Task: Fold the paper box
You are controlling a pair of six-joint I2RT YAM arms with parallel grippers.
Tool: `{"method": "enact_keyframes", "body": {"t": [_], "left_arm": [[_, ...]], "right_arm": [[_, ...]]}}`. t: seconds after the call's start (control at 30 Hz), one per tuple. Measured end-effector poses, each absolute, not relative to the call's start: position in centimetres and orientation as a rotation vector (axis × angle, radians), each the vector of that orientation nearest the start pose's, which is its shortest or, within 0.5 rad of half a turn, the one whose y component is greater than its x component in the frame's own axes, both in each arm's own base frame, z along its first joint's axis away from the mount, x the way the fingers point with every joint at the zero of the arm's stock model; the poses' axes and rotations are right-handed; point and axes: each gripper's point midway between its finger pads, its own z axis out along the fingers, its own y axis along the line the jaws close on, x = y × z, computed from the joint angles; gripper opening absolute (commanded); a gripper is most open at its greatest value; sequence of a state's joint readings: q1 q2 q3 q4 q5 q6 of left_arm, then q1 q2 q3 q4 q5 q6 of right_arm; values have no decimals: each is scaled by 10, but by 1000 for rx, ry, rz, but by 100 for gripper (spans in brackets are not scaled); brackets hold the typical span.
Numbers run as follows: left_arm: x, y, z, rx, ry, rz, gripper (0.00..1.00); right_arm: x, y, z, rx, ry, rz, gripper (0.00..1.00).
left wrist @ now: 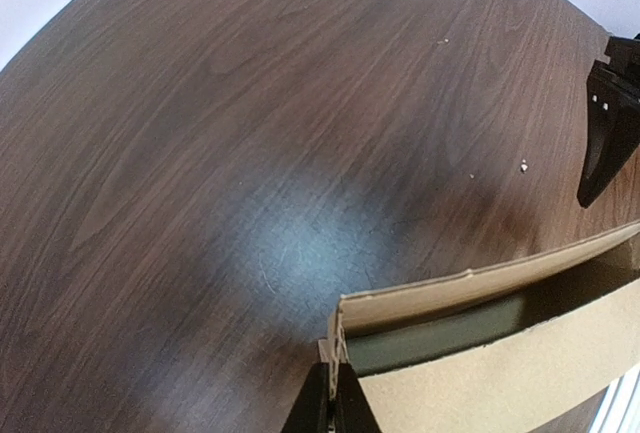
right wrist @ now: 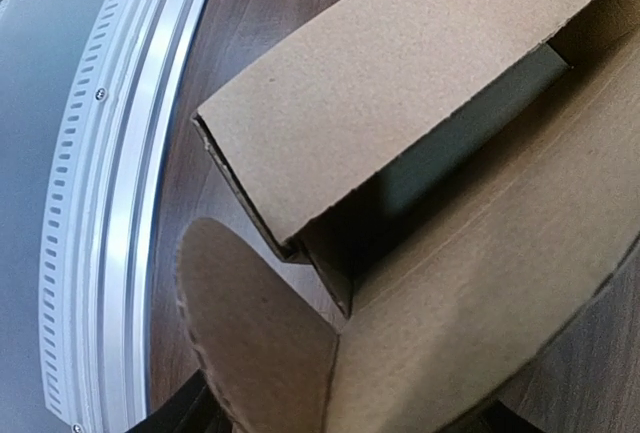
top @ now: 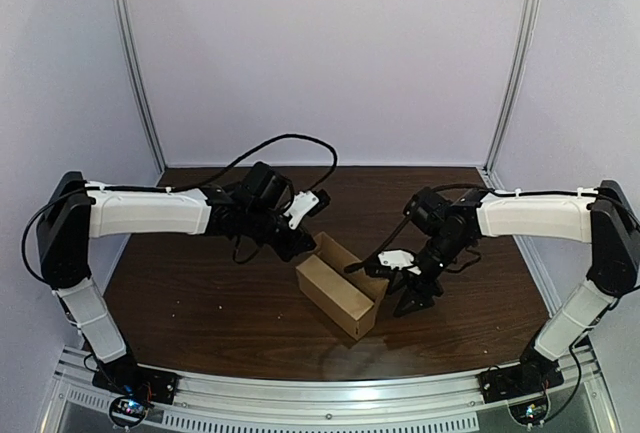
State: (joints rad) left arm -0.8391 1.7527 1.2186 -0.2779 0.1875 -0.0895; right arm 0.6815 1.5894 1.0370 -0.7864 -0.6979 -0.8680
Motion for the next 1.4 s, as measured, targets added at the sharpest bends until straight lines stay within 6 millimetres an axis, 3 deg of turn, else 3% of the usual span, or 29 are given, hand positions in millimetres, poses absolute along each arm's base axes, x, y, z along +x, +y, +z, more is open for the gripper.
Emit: {"method": "enact_keyframes", "body": {"t": [0.2,0.5,0.93,1.13,1.3,1.4], "left_arm": [[284,-366,122,970,2251,-646,6],[285,-363,118,940,2239,-640,8],[287,-364,119,937,2232,-640,8],[289,-361,121,924,2230,-617,20],[292,-347,147,868,2197,-559,23],[285,-330,175,797,2158,-558,13]], "right_arm": [[171,287,103,-1950,1879,954,65],[174,297,117,-1912,1893,902,65],[176,304,122,-1914,1901,931,63],[171,305,122,-1922,1916,969,62],[169,306,122,-1922,1915,998,61],[167,306,120,-1925,1925,1016,61]]}}
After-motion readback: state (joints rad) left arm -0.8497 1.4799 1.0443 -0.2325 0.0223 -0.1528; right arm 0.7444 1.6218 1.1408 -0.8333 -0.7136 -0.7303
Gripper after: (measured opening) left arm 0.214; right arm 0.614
